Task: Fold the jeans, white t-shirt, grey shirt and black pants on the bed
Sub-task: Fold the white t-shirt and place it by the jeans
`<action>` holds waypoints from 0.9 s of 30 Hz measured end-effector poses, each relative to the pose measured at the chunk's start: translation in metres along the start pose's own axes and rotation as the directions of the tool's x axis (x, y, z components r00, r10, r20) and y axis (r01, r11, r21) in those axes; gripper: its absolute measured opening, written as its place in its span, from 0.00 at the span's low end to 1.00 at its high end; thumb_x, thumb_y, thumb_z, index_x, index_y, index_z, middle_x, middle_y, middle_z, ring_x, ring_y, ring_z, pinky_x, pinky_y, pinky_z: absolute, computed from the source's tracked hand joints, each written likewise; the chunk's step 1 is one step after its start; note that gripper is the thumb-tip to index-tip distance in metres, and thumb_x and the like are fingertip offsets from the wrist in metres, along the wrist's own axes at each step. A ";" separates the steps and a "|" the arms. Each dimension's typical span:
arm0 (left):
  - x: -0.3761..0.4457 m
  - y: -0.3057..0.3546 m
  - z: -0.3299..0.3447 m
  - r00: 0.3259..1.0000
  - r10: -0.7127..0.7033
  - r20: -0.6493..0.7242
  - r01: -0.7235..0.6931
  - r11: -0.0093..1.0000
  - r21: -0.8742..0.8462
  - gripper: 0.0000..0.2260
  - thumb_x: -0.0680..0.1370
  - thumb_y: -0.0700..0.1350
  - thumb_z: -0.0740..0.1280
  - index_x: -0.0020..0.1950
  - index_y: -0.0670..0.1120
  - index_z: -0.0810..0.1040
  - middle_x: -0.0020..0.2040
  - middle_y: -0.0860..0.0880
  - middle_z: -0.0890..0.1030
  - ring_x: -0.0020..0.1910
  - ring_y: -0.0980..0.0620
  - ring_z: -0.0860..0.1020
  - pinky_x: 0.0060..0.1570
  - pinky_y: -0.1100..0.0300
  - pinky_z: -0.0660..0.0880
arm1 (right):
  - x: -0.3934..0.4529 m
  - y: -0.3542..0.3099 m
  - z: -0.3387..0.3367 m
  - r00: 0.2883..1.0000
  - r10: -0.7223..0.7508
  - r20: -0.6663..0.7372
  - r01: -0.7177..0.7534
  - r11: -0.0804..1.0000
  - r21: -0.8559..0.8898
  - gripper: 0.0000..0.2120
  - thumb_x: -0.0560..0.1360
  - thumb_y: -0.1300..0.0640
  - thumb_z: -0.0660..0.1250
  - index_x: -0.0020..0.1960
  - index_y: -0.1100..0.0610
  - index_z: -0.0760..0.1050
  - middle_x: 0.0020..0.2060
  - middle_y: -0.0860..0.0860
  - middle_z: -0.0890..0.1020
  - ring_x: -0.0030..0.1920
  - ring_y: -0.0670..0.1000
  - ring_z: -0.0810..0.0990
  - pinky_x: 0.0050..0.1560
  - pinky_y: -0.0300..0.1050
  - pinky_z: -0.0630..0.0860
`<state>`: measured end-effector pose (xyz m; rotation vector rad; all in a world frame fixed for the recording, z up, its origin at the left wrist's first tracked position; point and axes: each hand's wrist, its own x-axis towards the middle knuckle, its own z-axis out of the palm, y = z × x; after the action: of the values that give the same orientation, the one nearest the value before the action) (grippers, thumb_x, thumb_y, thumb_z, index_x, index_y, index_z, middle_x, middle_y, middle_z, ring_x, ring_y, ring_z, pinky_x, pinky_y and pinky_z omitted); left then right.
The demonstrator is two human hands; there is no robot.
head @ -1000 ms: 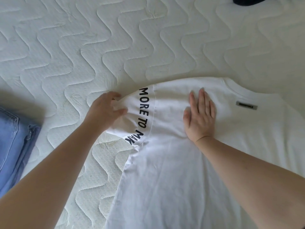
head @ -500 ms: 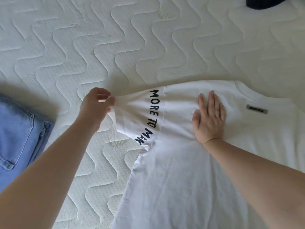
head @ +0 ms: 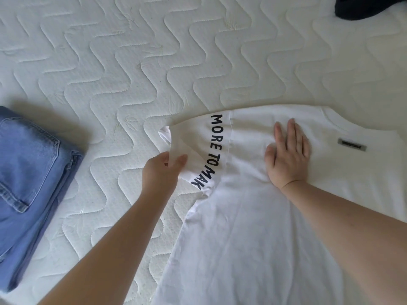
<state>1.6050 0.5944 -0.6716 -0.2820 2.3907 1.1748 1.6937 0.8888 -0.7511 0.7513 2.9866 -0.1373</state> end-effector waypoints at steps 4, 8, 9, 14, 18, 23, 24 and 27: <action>-0.020 -0.010 -0.013 0.998 -0.006 -0.070 -0.024 0.906 -0.422 0.06 0.78 0.51 0.70 0.42 0.55 0.84 0.42 0.55 0.86 0.41 0.61 0.82 0.40 0.68 0.75 | -0.001 -0.004 -0.007 0.999 -0.010 0.030 0.010 1.000 0.001 0.30 0.79 0.46 0.47 0.80 0.51 0.53 0.79 0.57 0.52 0.79 0.55 0.50 0.76 0.53 0.48; -0.036 -0.025 -0.015 0.999 0.037 0.007 -0.032 0.937 -0.349 0.07 0.81 0.50 0.65 0.44 0.56 0.81 0.40 0.59 0.84 0.37 0.65 0.79 0.35 0.76 0.70 | 0.004 -0.009 -0.025 0.979 0.028 0.202 -0.020 0.999 -0.045 0.31 0.79 0.46 0.44 0.81 0.51 0.46 0.80 0.57 0.45 0.79 0.56 0.44 0.77 0.57 0.43; -0.037 -0.028 -0.014 0.998 0.027 0.049 -0.013 0.962 -0.273 0.07 0.81 0.52 0.64 0.45 0.57 0.80 0.40 0.61 0.83 0.36 0.66 0.78 0.33 0.76 0.69 | 0.008 -0.013 -0.031 0.969 0.050 0.243 -0.035 0.997 -0.063 0.31 0.80 0.47 0.46 0.81 0.52 0.45 0.80 0.56 0.44 0.79 0.55 0.43 0.77 0.58 0.41; -0.036 -0.040 -0.004 0.984 -0.016 0.177 0.034 0.994 -0.102 0.06 0.79 0.57 0.65 0.47 0.57 0.76 0.41 0.58 0.83 0.42 0.63 0.80 0.38 0.64 0.71 | 0.007 -0.079 -0.063 0.991 -0.084 0.107 0.073 0.992 0.102 0.26 0.77 0.55 0.61 0.74 0.55 0.64 0.74 0.55 0.64 0.74 0.58 0.59 0.71 0.53 0.53; -0.034 -0.052 -0.007 0.958 0.015 0.286 0.026 0.990 -0.140 0.04 0.79 0.50 0.68 0.52 0.54 0.78 0.49 0.48 0.84 0.52 0.47 0.80 0.49 0.56 0.74 | -0.004 -0.166 -0.072 0.949 -0.307 0.067 0.268 0.902 0.340 0.12 0.79 0.55 0.62 0.59 0.56 0.78 0.55 0.54 0.79 0.57 0.59 0.75 0.55 0.50 0.68; -0.031 -0.058 -0.016 0.927 0.054 0.372 0.043 0.968 -0.247 0.09 0.79 0.42 0.68 0.58 0.53 0.79 0.52 0.58 0.85 0.53 0.61 0.81 0.52 0.64 0.74 | -0.004 -0.242 -0.066 0.935 -0.244 0.259 0.098 0.877 0.471 0.20 0.78 0.40 0.60 0.55 0.56 0.76 0.49 0.52 0.80 0.52 0.55 0.78 0.55 0.52 0.74; -0.031 -0.059 -0.016 0.926 0.056 0.374 0.042 0.968 -0.248 0.09 0.80 0.42 0.67 0.59 0.51 0.79 0.52 0.58 0.85 0.54 0.61 0.81 0.52 0.65 0.73 | -0.001 -0.250 -0.063 0.936 -0.197 0.291 0.052 0.897 0.440 0.22 0.77 0.37 0.61 0.55 0.56 0.76 0.49 0.50 0.81 0.52 0.54 0.78 0.55 0.51 0.73; -0.031 -0.059 -0.018 0.919 0.073 0.388 0.039 0.961 -0.274 0.09 0.80 0.42 0.67 0.60 0.50 0.80 0.52 0.58 0.85 0.53 0.61 0.81 0.51 0.71 0.74 | 0.007 -0.261 -0.061 0.937 -0.108 0.331 -0.016 0.937 0.350 0.18 0.76 0.40 0.63 0.52 0.56 0.75 0.45 0.50 0.80 0.48 0.54 0.77 0.51 0.48 0.73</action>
<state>1.6487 0.5439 -0.6879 -0.0967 1.8835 1.4243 1.5616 0.6689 -0.6723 0.6029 2.6671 -0.7374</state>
